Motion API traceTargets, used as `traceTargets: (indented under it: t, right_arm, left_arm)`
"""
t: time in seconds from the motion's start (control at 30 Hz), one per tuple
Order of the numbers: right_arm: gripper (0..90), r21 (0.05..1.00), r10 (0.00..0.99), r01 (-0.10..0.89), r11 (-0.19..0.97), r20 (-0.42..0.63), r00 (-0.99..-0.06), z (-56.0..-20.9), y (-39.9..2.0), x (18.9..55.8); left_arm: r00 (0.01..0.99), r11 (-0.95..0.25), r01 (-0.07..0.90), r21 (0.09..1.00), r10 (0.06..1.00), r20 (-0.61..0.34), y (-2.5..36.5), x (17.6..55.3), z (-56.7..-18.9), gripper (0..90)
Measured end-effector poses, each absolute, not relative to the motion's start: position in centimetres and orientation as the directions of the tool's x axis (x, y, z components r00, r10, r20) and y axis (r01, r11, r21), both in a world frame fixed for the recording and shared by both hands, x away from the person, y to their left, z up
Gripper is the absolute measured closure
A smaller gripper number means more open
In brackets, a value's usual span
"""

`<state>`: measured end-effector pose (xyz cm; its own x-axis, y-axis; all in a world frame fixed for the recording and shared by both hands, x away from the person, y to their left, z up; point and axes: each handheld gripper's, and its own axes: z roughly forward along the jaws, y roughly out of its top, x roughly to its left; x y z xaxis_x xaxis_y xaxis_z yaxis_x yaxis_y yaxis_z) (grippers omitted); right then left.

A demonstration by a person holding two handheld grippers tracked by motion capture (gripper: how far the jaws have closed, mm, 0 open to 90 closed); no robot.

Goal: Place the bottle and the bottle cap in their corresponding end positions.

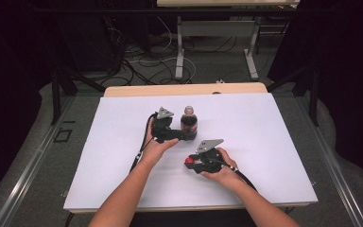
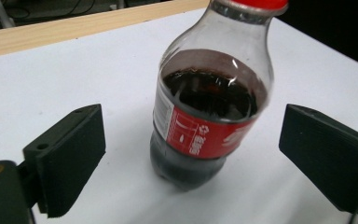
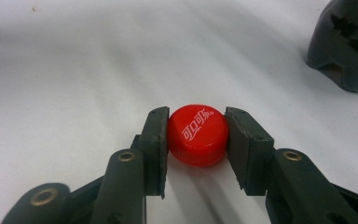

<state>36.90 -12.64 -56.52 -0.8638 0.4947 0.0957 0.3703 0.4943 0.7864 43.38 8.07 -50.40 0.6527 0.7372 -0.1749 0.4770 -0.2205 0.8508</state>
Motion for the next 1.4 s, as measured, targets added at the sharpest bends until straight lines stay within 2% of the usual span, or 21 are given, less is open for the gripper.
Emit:
traceTargets:
  t: [0.2,0.37,0.53,0.63,0.77,0.87,1.0,1.2,1.4]
  right_arm:
    - [35.9,0.805,0.508,0.343,0.484,0.060,-0.859,-55.1,-13.4,36.7]
    - [34.5,0.844,0.515,0.290,0.452,0.018,-0.857,-53.4,-14.8,36.2]
    - [31.0,0.855,0.605,0.353,0.379,0.060,-0.794,-51.9,-17.5,35.3]
    - [15.0,0.864,0.665,0.366,0.345,0.050,-0.745,-51.4,-19.4,35.2]
    - [13.0,0.869,0.732,0.383,0.313,0.036,-0.680,-50.9,-22.0,35.1]
    - [5.3,0.869,0.781,0.403,0.286,0.032,-0.624,-50.8,-23.7,35.1]
    - [0.9,0.874,0.822,0.407,0.267,0.014,-0.569,-50.5,-25.8,34.9]
    - [0.9,0.853,0.863,0.473,0.220,0.055,-0.502,-50.8,-28.5,34.3]
    - [0.8,0.855,0.893,0.479,0.200,0.041,-0.448,-51.8,-30.4,34.3]
  left_arm:
    - [0.641,-0.176,0.494,0.851,0.735,-0.220,9.8,41.7,-49.6,0.6]
    - [0.635,-0.158,0.504,0.849,0.734,-0.241,11.6,40.1,-49.1,0.6]
    - [0.621,-0.149,0.507,0.849,0.746,-0.240,13.8,38.0,-48.8,0.6]
    - [0.599,-0.149,0.509,0.848,0.769,-0.224,15.4,37.0,-48.9,0.6]
    - [0.562,-0.125,0.520,0.845,0.795,-0.228,17.3,35.8,-48.9,0.6]
    - [0.544,-0.109,0.518,0.848,0.808,-0.228,18.6,34.9,-48.8,0.6]
    - [0.516,-0.122,0.518,0.847,0.834,-0.195,20.2,33.8,-48.8,0.6]
    - [0.486,-0.121,0.529,0.840,0.855,-0.182,22.0,32.8,-49.6,0.6]
    - [0.442,-0.083,0.549,0.832,0.873,-0.205,23.5,32.5,-50.9,0.6]
